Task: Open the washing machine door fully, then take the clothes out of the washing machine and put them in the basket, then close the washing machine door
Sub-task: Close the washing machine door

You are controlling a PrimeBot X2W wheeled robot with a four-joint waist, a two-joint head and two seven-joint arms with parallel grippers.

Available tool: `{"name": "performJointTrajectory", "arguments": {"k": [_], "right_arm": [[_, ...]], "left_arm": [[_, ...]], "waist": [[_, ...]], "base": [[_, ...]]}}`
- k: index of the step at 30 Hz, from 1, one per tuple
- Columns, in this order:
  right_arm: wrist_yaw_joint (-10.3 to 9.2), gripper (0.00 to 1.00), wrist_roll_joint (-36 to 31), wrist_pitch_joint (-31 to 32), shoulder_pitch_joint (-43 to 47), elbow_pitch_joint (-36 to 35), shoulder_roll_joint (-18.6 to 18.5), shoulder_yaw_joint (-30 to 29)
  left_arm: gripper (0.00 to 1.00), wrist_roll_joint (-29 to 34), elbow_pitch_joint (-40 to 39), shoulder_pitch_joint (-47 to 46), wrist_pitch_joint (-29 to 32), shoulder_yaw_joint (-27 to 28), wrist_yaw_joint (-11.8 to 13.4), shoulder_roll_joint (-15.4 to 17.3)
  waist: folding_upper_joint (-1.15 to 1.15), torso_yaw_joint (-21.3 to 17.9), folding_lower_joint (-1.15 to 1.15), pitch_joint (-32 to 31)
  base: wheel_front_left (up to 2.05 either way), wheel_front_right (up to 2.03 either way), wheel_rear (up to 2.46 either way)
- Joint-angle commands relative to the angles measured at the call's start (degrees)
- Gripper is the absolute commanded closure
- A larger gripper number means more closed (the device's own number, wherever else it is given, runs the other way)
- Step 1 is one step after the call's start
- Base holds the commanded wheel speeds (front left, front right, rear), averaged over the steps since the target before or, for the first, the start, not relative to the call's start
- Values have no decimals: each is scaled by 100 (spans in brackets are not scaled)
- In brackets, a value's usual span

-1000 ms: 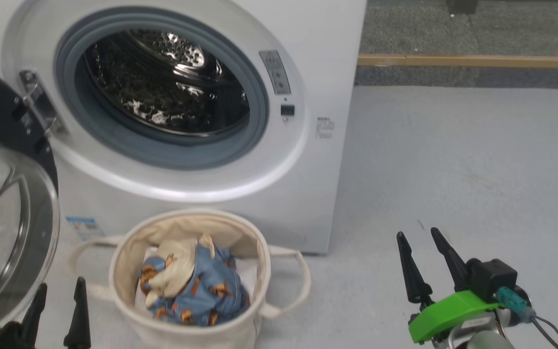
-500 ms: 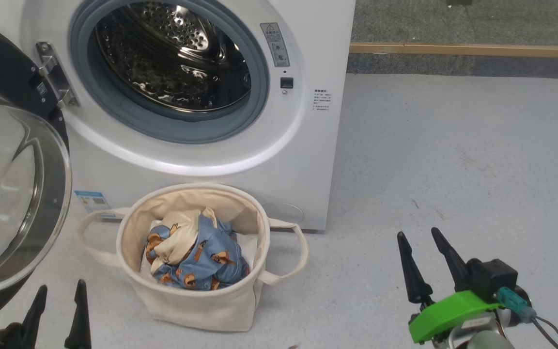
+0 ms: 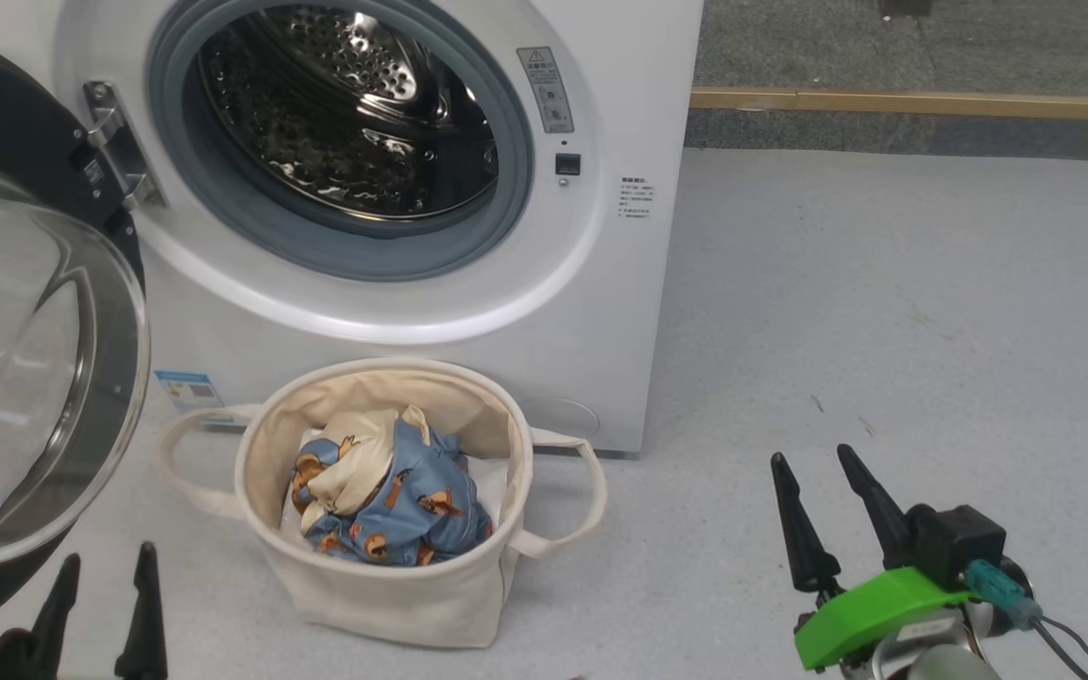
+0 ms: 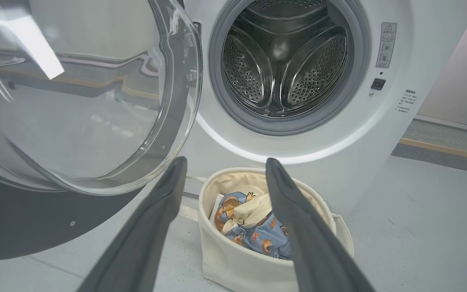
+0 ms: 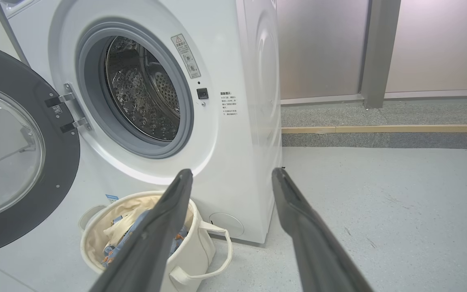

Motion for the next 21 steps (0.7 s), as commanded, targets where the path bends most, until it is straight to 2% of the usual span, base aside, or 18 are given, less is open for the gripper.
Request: {"name": "performJointTrajectory", "arguments": {"k": [1,10,21], "right_arm": [[43,0,-38,-71,-154,-177,11,137],[43,0,-7,-71,-73,-131,11,117],[43,0,197,-71,24,-100,11,247]], "left_arm": [[0,34,-163,-190,-70,298,12,117],[0,134,-217,-196,-70,485,139,59],[0,136,-428,-112,37,516,221,153]], "waist": [[0,21,0,-6],[0,600,0,-126],[0,1833,0,-290]], "base": [[0,0,0],[0,0,0],[0,0,0]]}}
